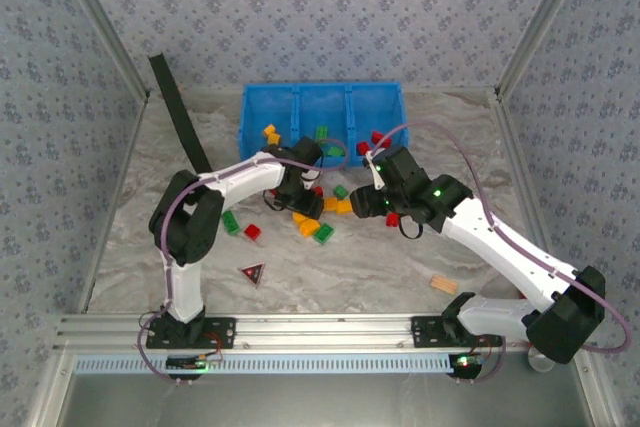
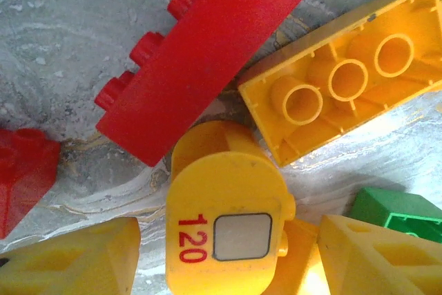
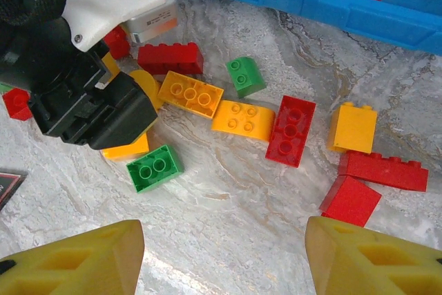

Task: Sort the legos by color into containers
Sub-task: Pick up the lego from the center of the table, then place the lego in the container.

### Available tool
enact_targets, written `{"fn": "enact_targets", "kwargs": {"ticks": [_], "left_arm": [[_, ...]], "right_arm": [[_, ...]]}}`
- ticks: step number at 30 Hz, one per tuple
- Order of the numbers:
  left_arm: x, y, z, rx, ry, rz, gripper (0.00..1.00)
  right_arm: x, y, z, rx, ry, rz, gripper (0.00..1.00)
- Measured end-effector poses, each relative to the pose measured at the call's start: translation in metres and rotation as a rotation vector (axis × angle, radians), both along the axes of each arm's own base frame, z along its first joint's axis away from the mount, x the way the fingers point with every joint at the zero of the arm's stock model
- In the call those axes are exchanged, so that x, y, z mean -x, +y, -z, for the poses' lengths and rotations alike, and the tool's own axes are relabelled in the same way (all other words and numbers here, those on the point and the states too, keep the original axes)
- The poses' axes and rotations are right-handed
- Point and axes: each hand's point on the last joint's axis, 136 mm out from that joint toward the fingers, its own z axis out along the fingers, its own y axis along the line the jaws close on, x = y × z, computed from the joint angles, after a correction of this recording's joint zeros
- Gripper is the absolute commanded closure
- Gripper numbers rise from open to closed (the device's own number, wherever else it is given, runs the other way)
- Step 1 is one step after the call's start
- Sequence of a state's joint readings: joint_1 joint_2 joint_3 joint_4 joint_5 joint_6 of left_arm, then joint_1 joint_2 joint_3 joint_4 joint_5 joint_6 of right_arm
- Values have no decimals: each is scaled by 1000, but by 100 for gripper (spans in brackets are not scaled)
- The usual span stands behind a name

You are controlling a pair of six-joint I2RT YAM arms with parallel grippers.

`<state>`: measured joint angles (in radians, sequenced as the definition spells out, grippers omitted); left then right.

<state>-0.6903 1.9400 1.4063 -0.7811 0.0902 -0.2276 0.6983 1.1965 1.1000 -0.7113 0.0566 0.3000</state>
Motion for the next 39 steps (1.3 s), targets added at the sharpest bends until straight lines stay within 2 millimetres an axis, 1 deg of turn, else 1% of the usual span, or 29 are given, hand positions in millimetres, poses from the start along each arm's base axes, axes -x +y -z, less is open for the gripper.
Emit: {"fn": "enact_targets", "kwargs": {"ticks": [5, 7, 10, 15, 19, 22, 25, 26, 28, 31, 33, 35, 36, 38, 39], "left_arm": [[-1, 4, 16, -46, 9, -19, 35], [-2, 5, 21, -57, 12, -29, 38], [-4, 6, 23, -68, 6, -46, 47], [-7, 10, 22, -80, -7, -73, 65], [-7, 9, 21, -76, -8, -80, 75], [-7, 9, 16, -53, -2, -89, 77], [-11, 11, -2, -15, -7, -106, 78], [-16, 12, -13, 4, -19, -118, 79], [-29, 16, -40, 51, -53, -147, 78], [-60, 24, -89, 136, -148, -198, 78], [-82, 33, -118, 178, -212, -239, 78], [-99, 45, -139, 193, -256, -279, 78], [-106, 51, -146, 195, -272, -297, 78], [-120, 61, -154, 196, -296, -328, 78], [-126, 64, -155, 195, -302, -339, 78]], "right_arm": [[0, 0, 0, 0, 0, 0, 35], [0, 0, 0, 0, 0, 0, 35], [0, 0, 0, 0, 0, 0, 35], [0, 0, 0, 1, 2, 0, 35], [3, 3, 1, 3, 3, -14, 35], [10, 12, 1, 2, -1, -51, 35], [17, 22, 5, -3, 0, -93, 35], [20, 26, 6, -4, -1, -111, 35], [26, 34, 8, -4, -7, -145, 34], [35, 51, 7, -16, -24, -209, 34], [39, 65, 8, -22, -36, -252, 34], [41, 78, 15, -8, -30, -285, 32], [41, 85, 21, 4, -21, -300, 32], [42, 98, 31, 31, -6, -328, 32], [41, 105, 36, 46, -2, -341, 32]]}}
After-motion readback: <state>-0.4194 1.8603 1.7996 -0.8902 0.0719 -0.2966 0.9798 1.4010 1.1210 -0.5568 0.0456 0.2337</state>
